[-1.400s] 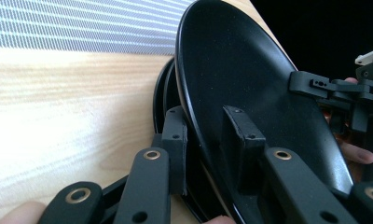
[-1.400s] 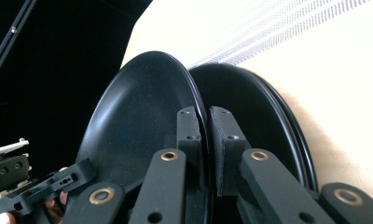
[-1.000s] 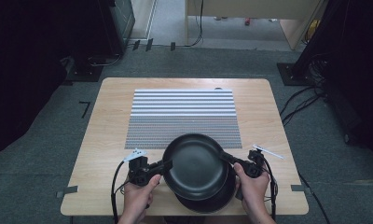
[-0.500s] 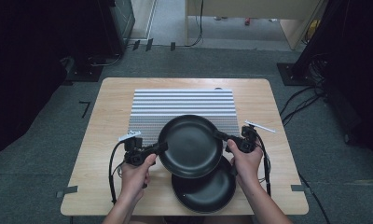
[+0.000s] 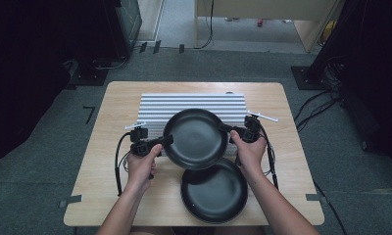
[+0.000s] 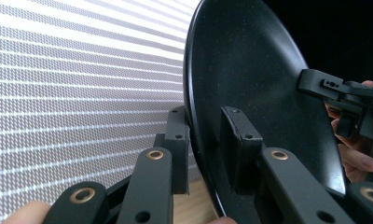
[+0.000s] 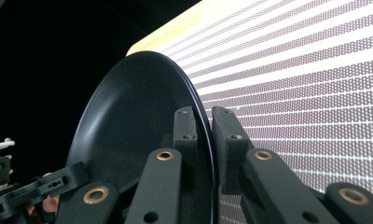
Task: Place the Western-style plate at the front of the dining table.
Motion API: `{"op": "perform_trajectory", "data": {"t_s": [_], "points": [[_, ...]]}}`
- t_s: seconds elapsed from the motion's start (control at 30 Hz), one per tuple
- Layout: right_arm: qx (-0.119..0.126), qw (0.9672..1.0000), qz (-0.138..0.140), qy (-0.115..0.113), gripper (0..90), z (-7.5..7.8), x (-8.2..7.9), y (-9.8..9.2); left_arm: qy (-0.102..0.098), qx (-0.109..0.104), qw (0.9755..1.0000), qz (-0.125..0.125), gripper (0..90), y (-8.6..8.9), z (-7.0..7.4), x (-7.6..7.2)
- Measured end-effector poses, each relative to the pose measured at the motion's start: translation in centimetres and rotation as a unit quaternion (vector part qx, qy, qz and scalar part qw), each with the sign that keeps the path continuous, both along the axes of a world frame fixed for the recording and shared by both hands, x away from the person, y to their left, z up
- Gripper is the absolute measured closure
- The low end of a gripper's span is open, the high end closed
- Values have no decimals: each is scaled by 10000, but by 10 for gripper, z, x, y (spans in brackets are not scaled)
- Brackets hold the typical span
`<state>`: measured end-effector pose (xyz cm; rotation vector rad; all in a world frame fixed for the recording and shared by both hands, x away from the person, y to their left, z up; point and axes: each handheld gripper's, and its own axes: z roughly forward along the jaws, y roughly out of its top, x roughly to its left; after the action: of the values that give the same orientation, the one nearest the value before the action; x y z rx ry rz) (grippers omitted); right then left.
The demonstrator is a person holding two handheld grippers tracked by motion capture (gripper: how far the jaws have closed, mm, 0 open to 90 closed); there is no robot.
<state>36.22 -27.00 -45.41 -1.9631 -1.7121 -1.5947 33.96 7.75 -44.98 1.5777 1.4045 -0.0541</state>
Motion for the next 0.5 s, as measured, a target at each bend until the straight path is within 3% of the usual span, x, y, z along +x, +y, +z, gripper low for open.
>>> {"op": "perform_trajectory", "data": {"t_s": [0.23,0.27,0.5], "points": [[12,9999,-30,108,806,-11,20,5,87,109,9998,114,736,3,-4,22],[-35,9998,-43,216,806,-14,28,9,174,90,9997,173,736,5,-7,29],[-89,9994,-32,326,804,-21,51,17,371,60,9990,237,736,12,-18,50]]}}
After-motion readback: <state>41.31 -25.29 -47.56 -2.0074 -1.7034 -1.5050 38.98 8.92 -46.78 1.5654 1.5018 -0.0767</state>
